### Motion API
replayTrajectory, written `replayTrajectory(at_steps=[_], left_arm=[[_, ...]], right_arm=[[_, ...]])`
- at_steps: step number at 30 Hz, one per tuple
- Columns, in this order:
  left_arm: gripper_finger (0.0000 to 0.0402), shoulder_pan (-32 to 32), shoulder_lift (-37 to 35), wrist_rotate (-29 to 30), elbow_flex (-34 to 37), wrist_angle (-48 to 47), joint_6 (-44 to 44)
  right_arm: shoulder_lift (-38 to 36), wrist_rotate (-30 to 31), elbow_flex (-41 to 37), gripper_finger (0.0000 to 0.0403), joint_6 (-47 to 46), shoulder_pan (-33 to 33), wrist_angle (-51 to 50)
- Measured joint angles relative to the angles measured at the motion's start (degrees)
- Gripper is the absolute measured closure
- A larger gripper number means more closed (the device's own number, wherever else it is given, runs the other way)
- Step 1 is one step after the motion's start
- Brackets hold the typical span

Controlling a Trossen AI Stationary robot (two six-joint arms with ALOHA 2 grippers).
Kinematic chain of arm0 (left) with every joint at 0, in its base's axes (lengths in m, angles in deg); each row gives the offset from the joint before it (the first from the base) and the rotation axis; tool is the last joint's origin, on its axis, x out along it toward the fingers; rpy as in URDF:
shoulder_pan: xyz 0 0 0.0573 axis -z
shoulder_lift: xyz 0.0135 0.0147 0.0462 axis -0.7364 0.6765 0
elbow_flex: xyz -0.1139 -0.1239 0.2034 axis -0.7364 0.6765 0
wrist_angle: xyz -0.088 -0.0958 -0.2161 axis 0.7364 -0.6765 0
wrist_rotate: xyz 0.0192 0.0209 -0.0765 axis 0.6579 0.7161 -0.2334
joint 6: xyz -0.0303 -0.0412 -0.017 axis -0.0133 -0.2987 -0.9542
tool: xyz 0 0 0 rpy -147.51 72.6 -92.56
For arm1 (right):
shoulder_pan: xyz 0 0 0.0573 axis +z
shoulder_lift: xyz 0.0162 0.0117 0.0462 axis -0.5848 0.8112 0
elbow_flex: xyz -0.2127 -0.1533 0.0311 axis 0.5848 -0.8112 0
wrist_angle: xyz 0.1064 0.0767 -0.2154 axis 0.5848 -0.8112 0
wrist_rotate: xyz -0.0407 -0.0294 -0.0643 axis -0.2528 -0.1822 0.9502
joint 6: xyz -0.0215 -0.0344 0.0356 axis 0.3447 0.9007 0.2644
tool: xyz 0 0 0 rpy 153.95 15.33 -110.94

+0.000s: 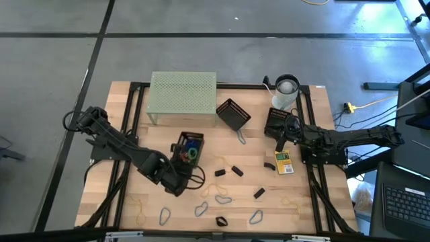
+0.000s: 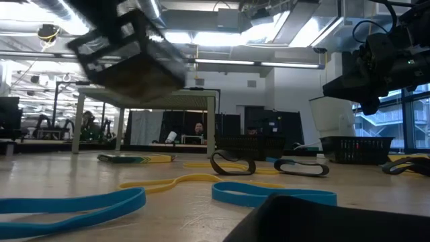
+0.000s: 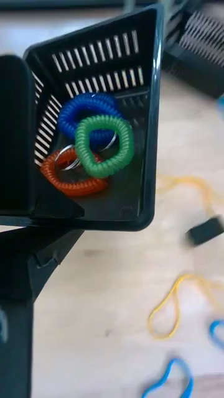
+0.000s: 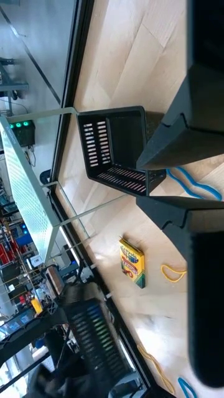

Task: Pick & Place Office Desk Supplies
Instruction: Put the bottom black bin on the shelf

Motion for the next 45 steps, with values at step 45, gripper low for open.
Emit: replayTrajectory(at_steps=[45], left_arm=[[0.0396,-45.91,-3.66,-2.59,-9.28,-28.14,29.98]], right_arm=[[0.02,-0.15,-0.01,0.0320,-0.02,-0.01,0.00]])
